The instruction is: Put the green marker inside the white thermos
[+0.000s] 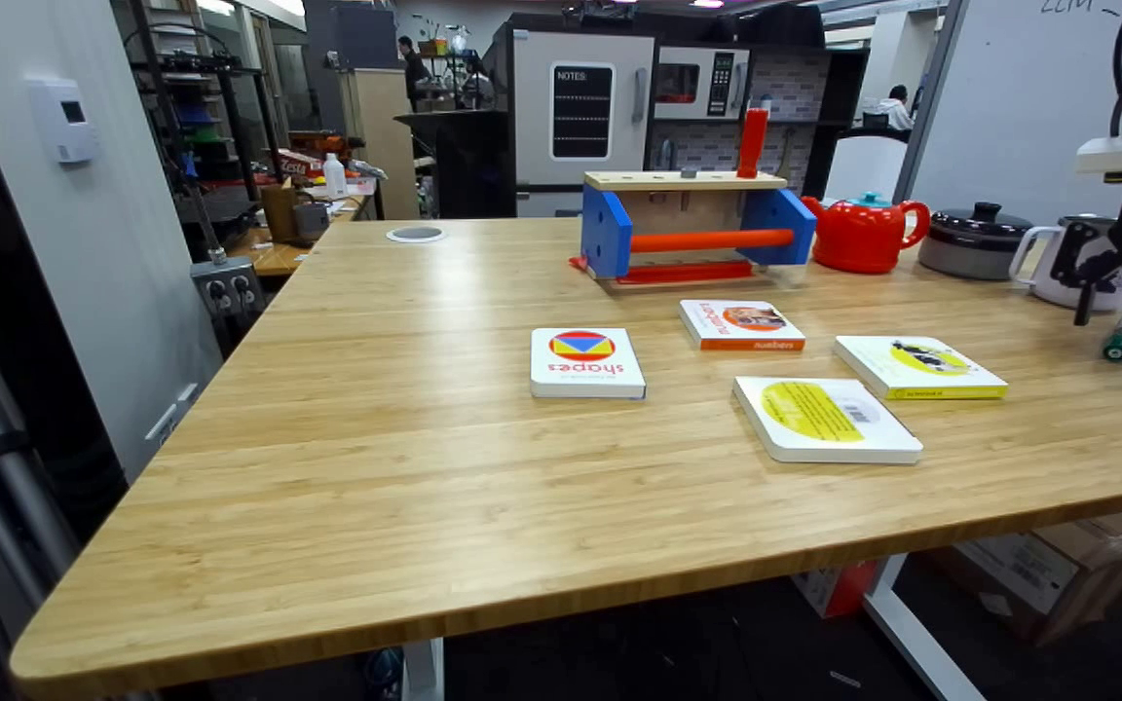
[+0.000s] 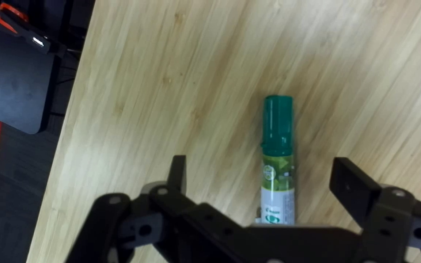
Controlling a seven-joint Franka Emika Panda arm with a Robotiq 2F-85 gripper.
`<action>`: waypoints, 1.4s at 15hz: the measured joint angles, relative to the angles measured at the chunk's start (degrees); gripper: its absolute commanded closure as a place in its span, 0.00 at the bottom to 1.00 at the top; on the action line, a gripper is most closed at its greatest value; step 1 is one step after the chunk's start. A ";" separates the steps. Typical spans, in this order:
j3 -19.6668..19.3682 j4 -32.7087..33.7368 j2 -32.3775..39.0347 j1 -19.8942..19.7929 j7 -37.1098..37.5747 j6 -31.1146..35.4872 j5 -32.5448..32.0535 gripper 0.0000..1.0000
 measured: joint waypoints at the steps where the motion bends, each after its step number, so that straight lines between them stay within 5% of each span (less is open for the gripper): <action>1: 0.00 0.00 0.06 0.00 -0.23 -0.04 0.25 0.00; 6: -0.01 0.01 0.91 -0.02 -1.31 -0.08 1.50 0.04; 8: -0.10 0.02 1.06 -0.06 -1.32 -0.08 1.54 0.25; 18: -1.03 0.77 1.09 -0.25 -1.32 -0.42 1.64 0.94; 21: -1.08 0.85 1.13 -0.25 -1.32 -0.62 1.64 0.94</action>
